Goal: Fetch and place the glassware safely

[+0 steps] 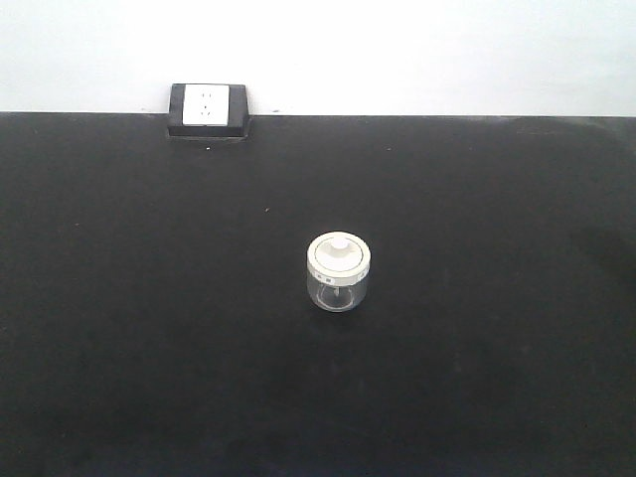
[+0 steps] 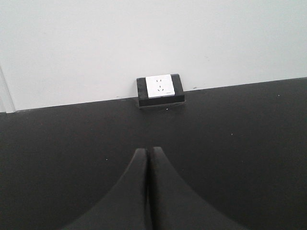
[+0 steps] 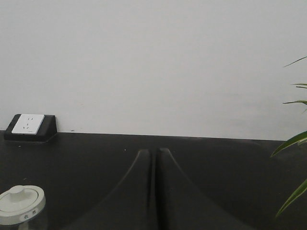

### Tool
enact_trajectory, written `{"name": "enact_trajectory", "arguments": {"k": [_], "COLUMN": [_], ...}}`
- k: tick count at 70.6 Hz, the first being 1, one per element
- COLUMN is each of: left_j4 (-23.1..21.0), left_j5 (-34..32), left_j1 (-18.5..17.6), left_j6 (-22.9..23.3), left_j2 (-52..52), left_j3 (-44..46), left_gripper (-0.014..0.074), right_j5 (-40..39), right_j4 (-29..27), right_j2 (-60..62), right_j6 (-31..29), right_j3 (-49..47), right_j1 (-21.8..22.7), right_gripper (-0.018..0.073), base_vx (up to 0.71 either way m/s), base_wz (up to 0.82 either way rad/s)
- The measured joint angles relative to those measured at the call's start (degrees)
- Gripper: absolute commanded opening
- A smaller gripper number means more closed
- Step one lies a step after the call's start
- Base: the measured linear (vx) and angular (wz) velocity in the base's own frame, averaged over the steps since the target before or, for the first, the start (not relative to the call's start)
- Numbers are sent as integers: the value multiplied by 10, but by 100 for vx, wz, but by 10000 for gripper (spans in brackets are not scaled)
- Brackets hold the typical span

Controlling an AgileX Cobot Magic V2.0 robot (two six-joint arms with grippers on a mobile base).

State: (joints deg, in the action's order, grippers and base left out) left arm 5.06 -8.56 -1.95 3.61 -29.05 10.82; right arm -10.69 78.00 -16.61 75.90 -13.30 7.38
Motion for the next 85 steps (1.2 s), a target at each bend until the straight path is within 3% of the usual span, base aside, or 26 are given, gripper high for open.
{"name": "enact_trajectory", "arguments": {"k": [74,85], "left_j4": [0,0], "left_j5": [0,25], "left_j1": [0,0], "left_j6": [0,0], "left_j2": [1,32], "left_j3": [-2,-23], "left_gripper": [-7,-7], "right_j5": [1,1], "right_j4": [0,0], "right_j2": [0,0], "right_j6": [0,0], "right_j3": [0,0], "right_j1": [0,0], "right_gripper": [-1,-1], "base_vx": [0,0], "base_wz": [0,0]}}
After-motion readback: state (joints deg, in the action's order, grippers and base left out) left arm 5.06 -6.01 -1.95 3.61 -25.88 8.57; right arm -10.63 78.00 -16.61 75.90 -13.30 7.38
